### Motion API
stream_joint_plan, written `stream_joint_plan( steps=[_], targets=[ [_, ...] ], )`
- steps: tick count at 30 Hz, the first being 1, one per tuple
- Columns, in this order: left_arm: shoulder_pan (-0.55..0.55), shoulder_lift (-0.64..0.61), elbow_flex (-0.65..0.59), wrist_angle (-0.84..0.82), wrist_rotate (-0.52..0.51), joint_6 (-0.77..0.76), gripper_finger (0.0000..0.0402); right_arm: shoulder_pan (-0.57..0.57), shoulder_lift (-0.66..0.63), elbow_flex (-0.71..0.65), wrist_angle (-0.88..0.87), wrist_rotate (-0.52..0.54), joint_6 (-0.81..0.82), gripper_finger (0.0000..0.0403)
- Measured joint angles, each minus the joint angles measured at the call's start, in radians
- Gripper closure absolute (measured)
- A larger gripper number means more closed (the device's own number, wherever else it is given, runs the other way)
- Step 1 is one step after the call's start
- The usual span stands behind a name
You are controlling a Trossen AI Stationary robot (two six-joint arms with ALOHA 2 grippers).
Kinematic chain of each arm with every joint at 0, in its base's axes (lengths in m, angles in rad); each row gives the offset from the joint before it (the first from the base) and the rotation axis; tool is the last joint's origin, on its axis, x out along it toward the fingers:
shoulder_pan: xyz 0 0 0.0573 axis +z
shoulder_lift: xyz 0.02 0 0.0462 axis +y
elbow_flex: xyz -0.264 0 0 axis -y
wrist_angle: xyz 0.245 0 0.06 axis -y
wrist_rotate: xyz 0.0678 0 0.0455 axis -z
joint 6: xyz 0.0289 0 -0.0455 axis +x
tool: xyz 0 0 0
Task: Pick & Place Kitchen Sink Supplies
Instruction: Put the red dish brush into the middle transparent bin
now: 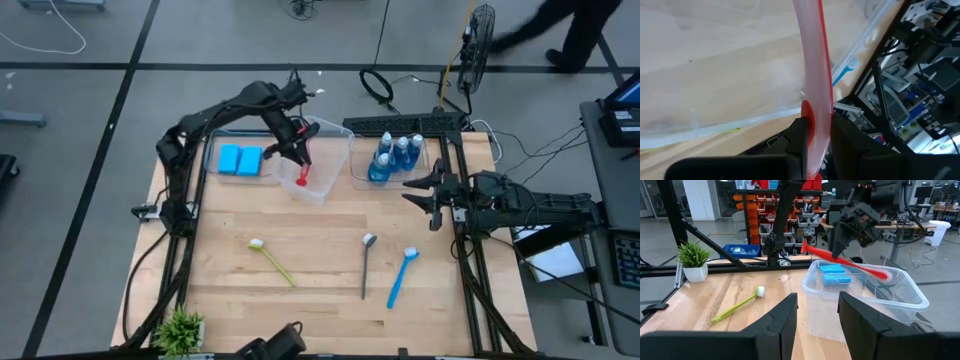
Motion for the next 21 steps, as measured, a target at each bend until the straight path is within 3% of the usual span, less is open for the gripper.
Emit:
stream_joint_plan(
  steps=[13,21],
  targets=[
    [0.008,0.033,0.0,0.06,0.01,-0.035,0.0339,0.0,0.0,0.0,-0.003,0.0,0.0,0.0273],
    [0.014,0.033,0.0,0.063,-0.068,-0.03,0.0249,0.0,0.0,0.0,-0.002,0.0,0.03,0.0273]
  ],
)
